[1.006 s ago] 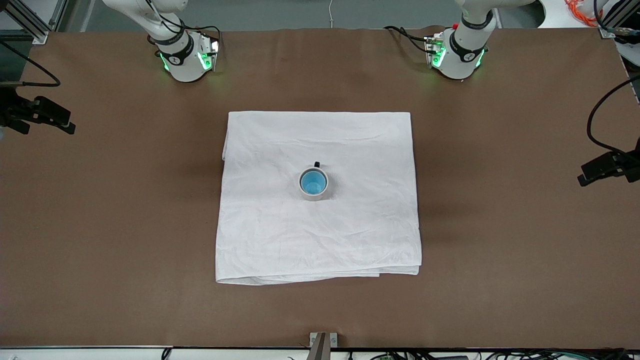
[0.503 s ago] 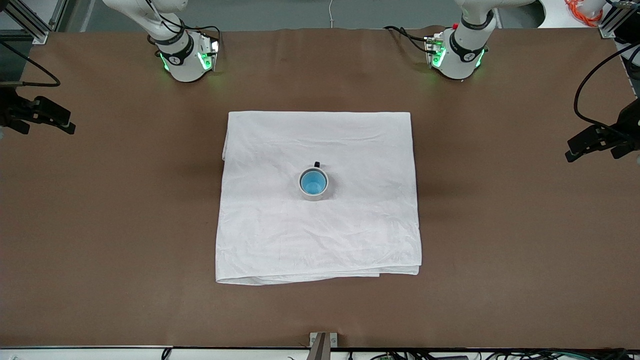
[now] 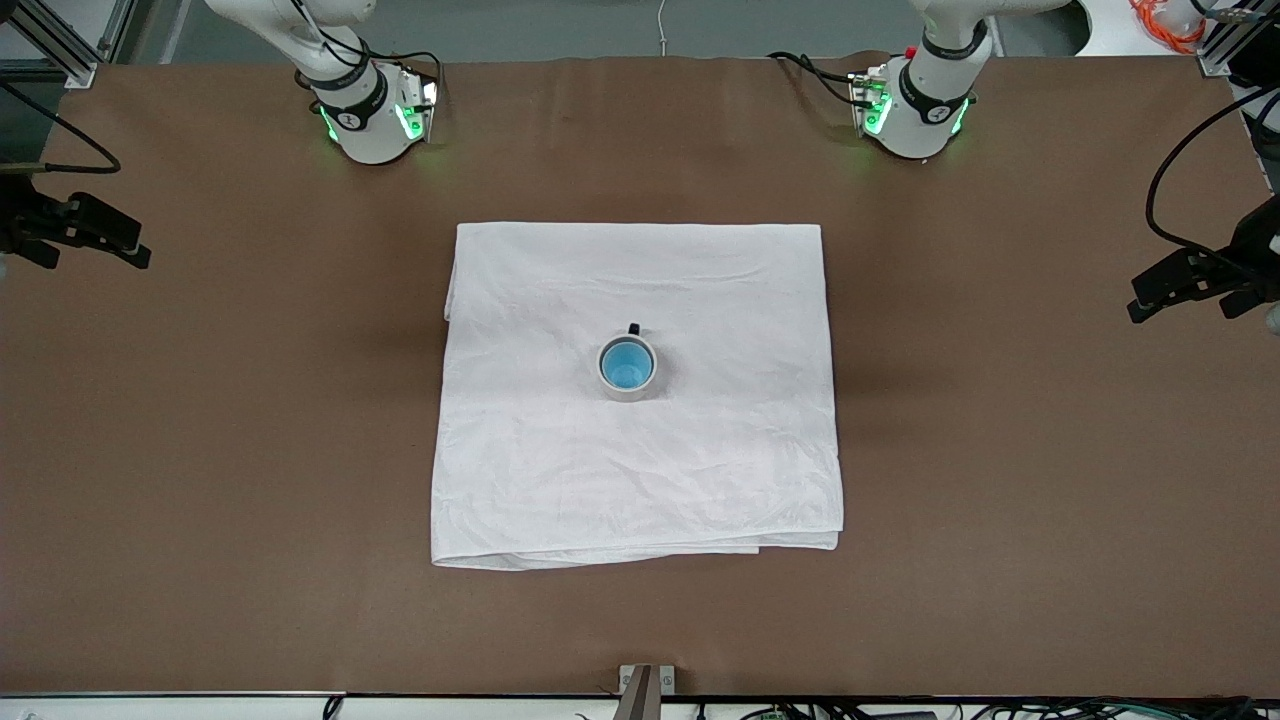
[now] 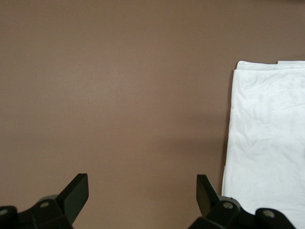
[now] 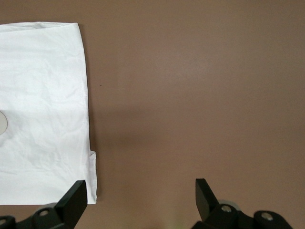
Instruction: Place blue cup into white mug on cloth
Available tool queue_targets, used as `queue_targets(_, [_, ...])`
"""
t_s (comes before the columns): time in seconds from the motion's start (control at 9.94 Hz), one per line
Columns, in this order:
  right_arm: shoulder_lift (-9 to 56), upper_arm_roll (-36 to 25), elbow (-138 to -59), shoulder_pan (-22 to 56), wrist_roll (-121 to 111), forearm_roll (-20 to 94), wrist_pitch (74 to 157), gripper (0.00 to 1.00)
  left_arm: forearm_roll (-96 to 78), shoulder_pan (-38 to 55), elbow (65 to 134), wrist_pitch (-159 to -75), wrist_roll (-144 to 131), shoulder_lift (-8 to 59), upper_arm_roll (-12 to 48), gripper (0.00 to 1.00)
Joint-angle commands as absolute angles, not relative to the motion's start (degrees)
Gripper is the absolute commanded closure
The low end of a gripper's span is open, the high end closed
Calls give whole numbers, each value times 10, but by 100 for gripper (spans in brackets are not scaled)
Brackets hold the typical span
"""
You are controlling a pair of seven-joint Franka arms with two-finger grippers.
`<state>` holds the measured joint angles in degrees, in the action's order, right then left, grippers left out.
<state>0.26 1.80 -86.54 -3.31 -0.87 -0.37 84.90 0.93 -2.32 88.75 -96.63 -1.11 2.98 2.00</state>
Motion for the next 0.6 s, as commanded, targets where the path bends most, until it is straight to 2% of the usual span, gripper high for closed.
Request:
queue_targets(0.0, [4, 21, -859, -32, -15, -2, 848, 0, 6, -22, 879, -940, -11, 34, 20, 0])
queue_targets(0.5, [4, 20, -858, -37, -15, 0, 848, 0, 4, -21, 881, -933, -12, 29, 20, 0])
